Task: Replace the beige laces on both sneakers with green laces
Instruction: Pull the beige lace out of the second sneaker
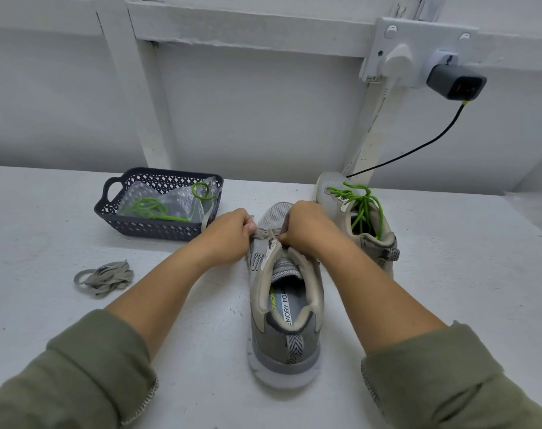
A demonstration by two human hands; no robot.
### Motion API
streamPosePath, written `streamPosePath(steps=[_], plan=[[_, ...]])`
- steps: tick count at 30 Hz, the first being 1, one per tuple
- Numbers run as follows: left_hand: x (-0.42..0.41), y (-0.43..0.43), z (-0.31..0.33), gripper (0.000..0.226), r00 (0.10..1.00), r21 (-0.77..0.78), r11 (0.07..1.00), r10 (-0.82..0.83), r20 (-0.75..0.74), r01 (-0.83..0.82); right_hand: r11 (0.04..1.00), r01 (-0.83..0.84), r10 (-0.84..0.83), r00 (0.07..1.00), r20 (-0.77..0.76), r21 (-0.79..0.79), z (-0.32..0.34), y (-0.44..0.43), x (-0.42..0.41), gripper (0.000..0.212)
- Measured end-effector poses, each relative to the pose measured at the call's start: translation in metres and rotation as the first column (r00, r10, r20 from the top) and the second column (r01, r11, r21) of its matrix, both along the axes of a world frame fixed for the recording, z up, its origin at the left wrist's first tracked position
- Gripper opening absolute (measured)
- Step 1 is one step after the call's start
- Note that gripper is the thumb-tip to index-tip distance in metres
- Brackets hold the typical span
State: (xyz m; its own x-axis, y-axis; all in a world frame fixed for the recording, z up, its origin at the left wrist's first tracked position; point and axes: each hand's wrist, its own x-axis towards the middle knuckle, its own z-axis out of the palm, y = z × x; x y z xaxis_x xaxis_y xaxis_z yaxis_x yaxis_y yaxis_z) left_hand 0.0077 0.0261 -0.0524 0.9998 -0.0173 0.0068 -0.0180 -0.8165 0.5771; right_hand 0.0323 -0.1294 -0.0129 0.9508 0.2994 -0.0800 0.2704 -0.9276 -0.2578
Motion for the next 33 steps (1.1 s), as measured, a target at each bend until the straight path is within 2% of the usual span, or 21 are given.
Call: streamPosePath(steps=[3, 7, 11, 13, 16, 18, 22, 25, 27, 29, 33], plan=[[-0.002, 0.000, 0.000, 0.011, 1.000, 0.002, 1.000, -0.003, 0.002, 0.003, 1.000, 0.022, -0.023, 0.999, 0.049, 0.023, -0.012, 0.004, -0.010, 0.015], [-0.006, 0.008, 0.001, 0.013, 1.000, 0.019, 1.000, -0.011, -0.013, 0.012, 0.976, 0.096, -0.088, 0.995, -0.048, 0.194, -0.014, 0.003, -0.019, 0.022], [-0.012, 0.016, -0.001, 0.012, 1.000, 0.001, 1.000, 0.011, -0.018, -0.011, 0.937, 0.119, -0.104, 0.993, -0.062, 0.330, -0.011, 0.002, -0.024, 0.022], [-0.012, 0.017, -0.004, 0.014, 0.999, -0.032, 0.999, 0.031, -0.004, -0.031, 0.858, 0.215, -0.211, 0.976, -0.061, 0.467, -0.012, -0.002, -0.025, 0.022], [-0.011, 0.011, -0.004, 0.013, 0.994, -0.066, 0.994, 0.091, 0.060, -0.087, 0.673, 0.333, -0.363, 0.927, -0.097, 0.661, -0.017, -0.002, -0.031, 0.020], [-0.009, 0.006, -0.005, 0.014, 0.989, -0.126, 0.985, 0.129, 0.073, -0.120, 0.651, 0.317, -0.365, 0.928, -0.081, 0.690, -0.018, -0.001, -0.034, 0.020], [-0.008, 0.003, -0.001, 0.014, 0.989, -0.198, 0.970, 0.147, 0.031, -0.138, 0.810, 0.254, -0.252, 0.965, -0.079, 0.528, -0.003, -0.010, -0.026, 0.012], [-0.009, 0.002, 0.001, 0.013, 0.989, -0.116, 0.982, 0.149, 0.015, -0.146, 0.976, 0.107, -0.091, 0.992, -0.093, 0.191, 0.013, -0.009, -0.023, 0.030], [-0.013, -0.001, 0.002, 0.013, 0.986, -0.066, 0.984, 0.169, 0.014, -0.167, 1.000, -0.011, 0.012, 1.000, -0.014, 0.028, 0.021, -0.003, -0.025, 0.034], [-0.016, -0.006, 0.000, 0.018, 0.980, -0.047, 0.979, 0.200, 0.014, -0.199, 0.992, -0.121, 0.122, 0.992, 0.020, -0.039, 0.026, 0.003, -0.028, 0.028], [-0.016, -0.013, -0.005, 0.027, 0.957, -0.048, 0.956, 0.291, 0.007, -0.290, 0.989, -0.148, 0.147, 0.987, -0.057, -0.005, 0.029, 0.005, -0.026, 0.021]])
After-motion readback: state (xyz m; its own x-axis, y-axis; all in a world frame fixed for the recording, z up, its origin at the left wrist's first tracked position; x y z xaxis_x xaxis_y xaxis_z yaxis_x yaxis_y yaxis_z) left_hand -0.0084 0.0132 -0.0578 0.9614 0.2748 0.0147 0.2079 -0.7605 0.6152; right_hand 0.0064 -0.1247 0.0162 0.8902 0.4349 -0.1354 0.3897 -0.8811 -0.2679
